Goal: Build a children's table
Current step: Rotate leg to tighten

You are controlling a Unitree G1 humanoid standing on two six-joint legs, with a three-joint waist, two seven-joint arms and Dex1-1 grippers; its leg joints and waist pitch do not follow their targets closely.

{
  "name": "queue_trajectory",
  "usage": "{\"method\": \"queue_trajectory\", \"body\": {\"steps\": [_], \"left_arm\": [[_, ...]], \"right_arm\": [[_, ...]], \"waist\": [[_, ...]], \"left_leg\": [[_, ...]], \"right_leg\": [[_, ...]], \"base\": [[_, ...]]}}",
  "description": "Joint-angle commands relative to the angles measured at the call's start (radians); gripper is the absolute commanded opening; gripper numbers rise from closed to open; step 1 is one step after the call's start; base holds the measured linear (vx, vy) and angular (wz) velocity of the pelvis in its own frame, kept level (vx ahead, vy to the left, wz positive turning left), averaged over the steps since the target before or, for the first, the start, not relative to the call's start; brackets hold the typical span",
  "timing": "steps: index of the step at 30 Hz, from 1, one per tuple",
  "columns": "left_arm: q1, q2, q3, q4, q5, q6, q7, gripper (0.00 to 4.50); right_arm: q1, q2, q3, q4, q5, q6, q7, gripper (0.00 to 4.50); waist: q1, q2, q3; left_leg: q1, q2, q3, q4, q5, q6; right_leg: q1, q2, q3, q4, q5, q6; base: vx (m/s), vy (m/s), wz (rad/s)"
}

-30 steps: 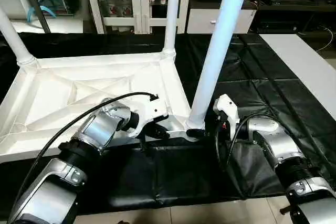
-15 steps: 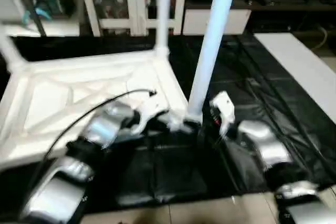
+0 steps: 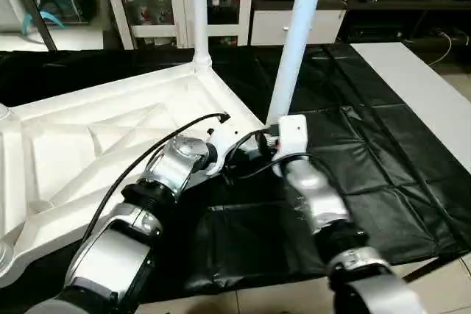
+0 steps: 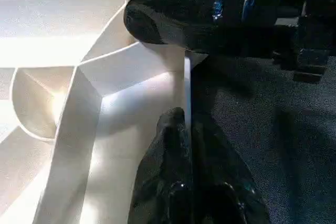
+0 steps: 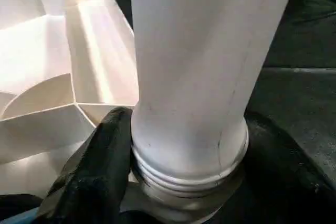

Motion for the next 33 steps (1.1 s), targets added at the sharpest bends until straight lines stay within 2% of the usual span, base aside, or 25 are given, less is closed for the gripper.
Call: {"method": "queue_trajectory", "body": {"steps": [1,2,3,5,6,7,8,10,12,13,14,15,17,18,19,20,21,23,24,27,29,31,33], "left_arm": [[0.016,-0.004,-0.02,0.027,0.012,-0.009,0.0,0.0],[0.017,-0.001,-0.019,0.031,0.014,-0.016,-0.005,0.0],[0.022,0.01,-0.02,0.028,0.017,-0.021,-0.015,0.0],[0.026,0.017,-0.025,0.024,0.023,-0.023,-0.023,0.0],[0.029,0.02,-0.027,0.02,0.025,-0.022,-0.028,0.0],[0.042,0.032,-0.033,-0.002,0.025,-0.017,-0.047,0.0],[0.043,0.033,-0.033,-0.003,0.025,-0.017,-0.048,0.0],[0.062,0.051,-0.043,-0.029,0.026,-0.014,-0.074,0.0],[0.085,0.071,-0.059,-0.062,0.034,-0.013,-0.102,0.0],[0.097,0.082,-0.066,-0.083,0.033,-0.007,-0.121,0.0],[0.107,0.09,-0.071,-0.1,0.032,-0.001,-0.137,0.0],[0.123,0.105,-0.081,-0.126,0.029,0.005,-0.17,0.0],[0.129,0.11,-0.086,-0.133,0.029,0.004,-0.18,0.0],[0.144,0.124,-0.097,-0.158,0.025,0.006,-0.213,0.0],[0.152,0.131,-0.104,-0.174,0.022,0.011,-0.233,0.0],[0.16,0.138,-0.112,-0.189,0.02,0.013,-0.256,0.0],[0.178,0.155,-0.134,-0.228,0.007,0.007,-0.324,0.0],[0.186,0.165,-0.145,-0.249,0.0,0.008,-0.36,0.0],[0.2,0.184,-0.164,-0.288,-0.008,0.014,-0.412,0.0],[0.206,0.195,-0.175,-0.307,-0.007,0.018,-0.439,0.0],[0.211,0.203,-0.181,-0.324,-0.01,0.03,-0.463,0.0],[0.213,0.208,-0.184,-0.332,-0.002,0.034,-0.459,0.0],[0.218,0.215,-0.192,-0.344,0.0,0.043,-0.475,0.0]], "right_arm": [[-0.001,-0.013,-0.013,0.013,-0.022,-0.024,-0.026,2.69],[-0.007,-0.013,-0.025,0.011,-0.009,-0.045,-0.019,2.69],[-0.003,-0.03,-0.012,-0.012,-0.011,-0.053,0.028,2.69],[0.014,-0.039,-0.008,-0.045,-0.002,-0.039,0.063,2.69],[0.022,-0.039,-0.013,-0.06,0.012,-0.031,0.081,3.04],[0.06,-0.056,-0.018,-0.126,0.046,-0.002,0.149,3.04],[0.062,-0.058,-0.018,-0.13,0.047,0.001,0.154,3.39],[0.1,-0.098,-0.001,-0.204,0.073,0.054,0.246,3.44],[0.125,-0.143,0.033,-0.264,0.086,0.13,0.344,3.51],[0.137,-0.167,0.046,-0.293,0.09,0.158,0.386,3.78],[0.146,-0.185,0.057,-0.316,0.093,0.176,0.419,3.85],[0.166,-0.225,0.084,-0.364,0.105,0.194,0.507,3.87],[0.172,-0.239,0.089,-0.379,0.111,0.201,0.536,3.92],[0.186,-0.275,0.1,-0.416,0.13,0.213,0.614,3.92],[0.194,-0.296,0.104,-0.435,0.143,0.216,0.658,3.92],[0.201,-0.317,0.109,-0.453,0.156,0.222,0.702,3.92],[0.216,-0.365,0.127,-0.48,0.18,0.215,0.806,3.92],[0.221,-0.388,0.136,-0.488,0.189,0.209,0.856,3.92],[0.229,-0.426,0.149,-0.493,0.201,0.211,0.941,3.92],[0.23,-0.451,0.157,-0.485,0.206,0.217,1.002,3.92],[0.223,-0.467,0.167,-0.471,0.207,0.22,1.042,3.92],[0.215,-0.482,0.189,-0.456,0.183,0.203,1.06,3.92],[0.208,-0.487,0.204,-0.443,0.174,0.193,1.08,3.92]], "waist": [[0.001,0.004,-0.058],[0.003,0.007,-0.059],[0.002,0.008,-0.058],[0.004,0.005,-0.059],[0.005,0.005,-0.058],[0.006,-0.002,-0.06],[0.012,0.001,-0.062],[0.014,-0.005,-0.062],[0.016,-0.004,-0.058],[0.016,-0.004,-0.058],[0.016,-0.005,-0.056],[0.018,-0.001,-0.056],[0.016,-0.003,-0.056],[0.015,0.005,-0.055],[0.016,0.003,-0.056],[0.017,0.005,-0.057],[0.017,0.005,-0.058],[0.02,0.003,-0.057],[0.023,0.005,-0.058],[0.026,0.003,-0.055],[0.03,0.005,-0.054],[0.031,0.013,-0.053],[0.03,0.009,-0.051]], "left_leg": [[0.003,0.014,0.001,-0.081,-0.294,-0.002],[0.003,0.014,0.001,-0.08,-0.286,0.001],[0.002,0.014,0.001,-0.081,-0.283,0.004],[-0.001,0.014,0.002,-0.079,-0.259,0.011],[-0.001,0.014,0.002,-0.079,-0.256,0.017],[-0.002,0.015,0.003,-0.077,-0.233,0.026],[-0.002,0.016,0.003,-0.075,-0.201,0.041],[-0.003,0.017,0.005,-0.072,-0.163,0.067],[-0.005,0.017,0.005,-0.075,-0.15,0.08],[-0.005,0.017,0.005,-0.075,-0.15,0.08],[-0.004,0.02,0.006,-0.076,-0.182,0.072],[-0.001,0.022,0.005,-0.077,-0.197,0.063],[-0.001,0.022,0.006,-0.078,-0.203,0.054],[0.0,0.022,0.004,-0.079,-0.229,0.041],[0.0,0.024,0.003,-0.079,-0.232,0.041],[0.001,0.025,0.003,-0.08,-0.229,0.042],[0.001,0.025,0.003,-0.078,-0.223,0.045],[0.001,0.026,0.004,-0.077,-0.215,0.053],[0.002,0.026,0.005,-0.076,-0.209,0.058],[0.004,0.027,0.006,-0.077,-0.223,0.057],[0.007,0.027,0.005,-0.079,-0.241,0.046],[0.009,0.027,0.004,-0.08,-0.263,0.033],[0.01,0.026,0.002,-0.083,-0.29,0.023]], "right_leg": [[0.048,-0.034,0.026,-0.071,-0.266,-0.196],[0.048,-0.035,0.027,-0.07,-0.258,-0.194],[0.048,-0.034,0.026,-0.07,-0.248,-0.195],[0.051,-0.034,0.027,-0.066,-0.218,-0.203],[0.053,-0.033,0.027,-0.067,-0.211,-0.204],[0.056,-0.034,0.027,-0.063,-0.185,-0.209],[0.059,-0.036,0.028,-0.059,-0.146,-0.217],[0.062,-0.035,0.027,-0.055,-0.097,-0.234],[0.066,-0.035,0.025,-0.056,-0.108,-0.236],[0.066,-0.035,0.025,-0.056,-0.108,-0.236],[0.063,-0.039,0.026,-0.064,-0.187,-0.226],[0.06,-0.04,0.027,-0.068,-0.22,-0.219],[0.058,-0.038,0.028,-0.068,-0.231,-0.214],[0.059,-0.036,0.027,-0.073,-0.243,-0.21],[0.059,-0.037,0.028,-0.07,-0.238,-0.212],[0.059,-0.037,0.028,-0.069,-0.222,-0.216],[0.059,-0.036,0.027,-0.066,-0.205,-0.223],[0.059,-0.037,0.028,-0.063,-0.175,-0.238],[0.059,-0.037,0.027,-0.063,-0.165,-0.249],[0.056,-0.038,0.028,-0.065,-0.197,-0.25],[0.055,-0.038,0.028,-0.067,-0.225,-0.248],[0.054,-0.037,0.027,-0.068,-0.233,-0.245],[0.055,-0.038,0.026,-0.072,-0.27,-0.235]], "base": [[0.0,0.0,0.0],[0.0,0.0,0.0],[0.0,0.0,0.0],[0.0,0.0,0.0],[0.0,0.0,0.0],[0.0,0.0,0.0],[0.0,0.0,0.0],[0.0,0.0,0.0],[0.0,0.0,0.0],[0.0,0.0,0.0],[0.0,0.0,0.0],[0.0,0.0,0.0],[0.0,0.0,0.0],[0.0,0.0,0.0],[0.0,0.0,0.0],[0.0,0.0,0.0],[0.0,0.0,0.0],[0.0,0.0,0.0],[0.0,0.0,0.0],[0.0,0.0,0.0],[0.0,0.0,0.0],[0.0,0.0,0.0],[0.0,0.0,0.0]]}}
